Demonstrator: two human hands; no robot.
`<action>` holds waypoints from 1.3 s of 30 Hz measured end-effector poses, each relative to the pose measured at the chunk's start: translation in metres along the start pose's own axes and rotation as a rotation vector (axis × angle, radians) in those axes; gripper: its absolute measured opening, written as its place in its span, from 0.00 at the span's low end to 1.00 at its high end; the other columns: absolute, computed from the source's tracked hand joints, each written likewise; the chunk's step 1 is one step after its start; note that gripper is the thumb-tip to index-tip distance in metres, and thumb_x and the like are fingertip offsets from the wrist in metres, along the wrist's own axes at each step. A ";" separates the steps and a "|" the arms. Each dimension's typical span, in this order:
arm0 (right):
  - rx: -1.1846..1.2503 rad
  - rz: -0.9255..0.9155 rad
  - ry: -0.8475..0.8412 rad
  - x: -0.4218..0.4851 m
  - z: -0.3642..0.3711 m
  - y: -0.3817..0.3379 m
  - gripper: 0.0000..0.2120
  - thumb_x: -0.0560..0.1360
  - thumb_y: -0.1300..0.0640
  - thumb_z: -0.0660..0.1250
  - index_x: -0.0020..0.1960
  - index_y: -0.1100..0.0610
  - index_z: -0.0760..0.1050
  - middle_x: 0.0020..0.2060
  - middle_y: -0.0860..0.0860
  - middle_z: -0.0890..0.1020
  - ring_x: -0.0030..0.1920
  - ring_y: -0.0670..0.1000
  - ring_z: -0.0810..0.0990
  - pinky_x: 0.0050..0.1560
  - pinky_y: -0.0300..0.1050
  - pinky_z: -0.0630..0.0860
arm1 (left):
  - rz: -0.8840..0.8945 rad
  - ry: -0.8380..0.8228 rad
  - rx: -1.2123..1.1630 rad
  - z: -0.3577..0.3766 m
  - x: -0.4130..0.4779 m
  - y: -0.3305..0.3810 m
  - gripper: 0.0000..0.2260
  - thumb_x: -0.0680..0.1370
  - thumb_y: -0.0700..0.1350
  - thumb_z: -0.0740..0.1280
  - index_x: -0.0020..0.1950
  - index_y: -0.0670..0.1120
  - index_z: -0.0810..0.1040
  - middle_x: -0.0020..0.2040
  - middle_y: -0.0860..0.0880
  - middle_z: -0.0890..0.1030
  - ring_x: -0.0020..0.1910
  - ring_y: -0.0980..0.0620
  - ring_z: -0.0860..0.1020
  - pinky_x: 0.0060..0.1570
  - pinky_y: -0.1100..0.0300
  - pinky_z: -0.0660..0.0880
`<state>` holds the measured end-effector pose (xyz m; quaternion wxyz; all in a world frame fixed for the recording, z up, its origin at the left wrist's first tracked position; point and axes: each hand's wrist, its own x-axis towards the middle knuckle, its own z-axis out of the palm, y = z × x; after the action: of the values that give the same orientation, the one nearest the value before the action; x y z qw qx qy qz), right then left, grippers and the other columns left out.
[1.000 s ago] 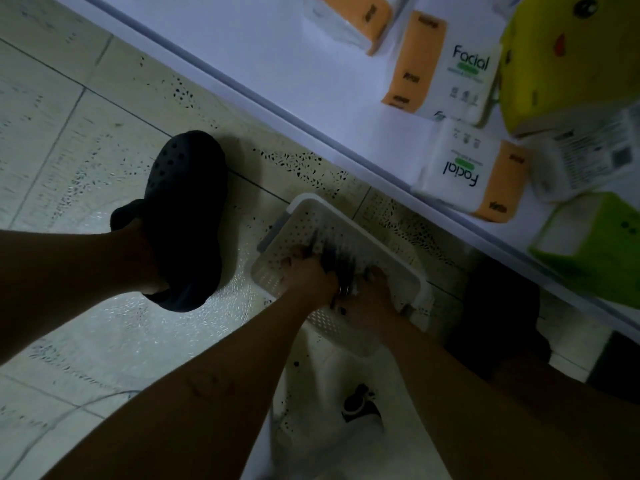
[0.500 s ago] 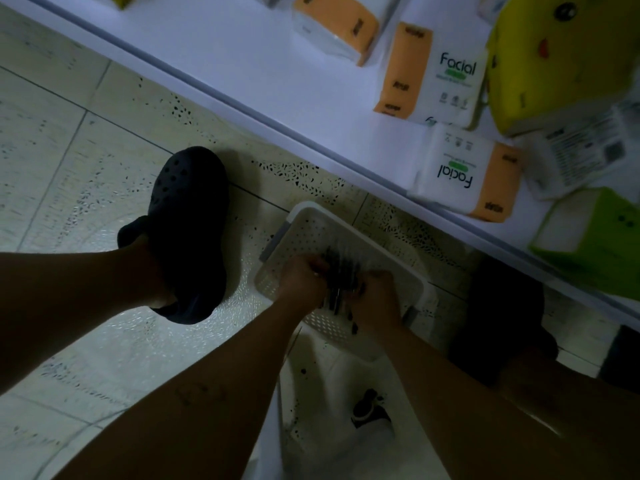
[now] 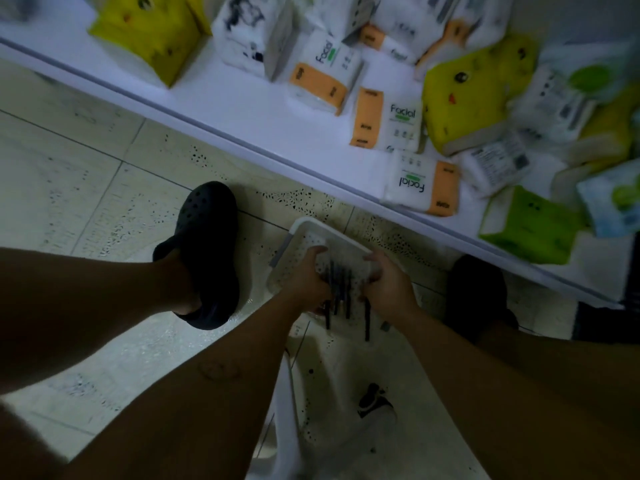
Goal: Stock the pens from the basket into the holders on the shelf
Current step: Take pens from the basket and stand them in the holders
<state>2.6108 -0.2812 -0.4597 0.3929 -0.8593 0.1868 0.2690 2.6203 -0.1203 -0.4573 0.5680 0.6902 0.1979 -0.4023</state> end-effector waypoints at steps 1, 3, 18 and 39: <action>0.006 -0.023 0.016 -0.005 -0.001 -0.003 0.20 0.74 0.67 0.67 0.63 0.52 0.73 0.49 0.49 0.79 0.47 0.50 0.79 0.45 0.47 0.81 | 0.044 0.019 0.009 -0.001 -0.007 0.006 0.31 0.73 0.35 0.71 0.72 0.49 0.63 0.64 0.41 0.73 0.61 0.39 0.75 0.49 0.41 0.80; 0.013 -0.071 0.043 -0.016 -0.006 -0.009 0.19 0.74 0.66 0.67 0.61 0.50 0.74 0.45 0.44 0.78 0.44 0.45 0.78 0.39 0.37 0.75 | 0.140 0.060 0.055 -0.001 -0.020 0.018 0.27 0.76 0.36 0.68 0.72 0.49 0.65 0.64 0.43 0.74 0.60 0.41 0.76 0.52 0.42 0.79; 0.337 -0.283 0.361 -0.108 -0.105 -0.073 0.18 0.72 0.66 0.72 0.58 0.51 0.77 0.40 0.47 0.79 0.38 0.44 0.80 0.33 0.27 0.72 | 0.568 0.049 0.058 0.027 -0.116 0.114 0.15 0.82 0.39 0.60 0.67 0.50 0.71 0.47 0.32 0.81 0.35 0.45 0.75 0.36 0.49 0.75; 0.468 -0.779 0.771 -0.275 -0.305 -0.147 0.16 0.73 0.60 0.73 0.54 0.43 0.78 0.44 0.50 0.80 0.47 0.51 0.82 0.53 0.55 0.79 | 1.268 -0.089 0.161 0.105 -0.280 0.304 0.18 0.78 0.40 0.68 0.66 0.53 0.75 0.40 0.55 0.78 0.31 0.58 0.74 0.35 0.64 0.75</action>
<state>2.5692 -0.3962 -0.0416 0.5454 -0.7908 0.0413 -0.2747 2.6402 -0.2519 -0.0523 0.6499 0.6962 -0.3033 -0.0299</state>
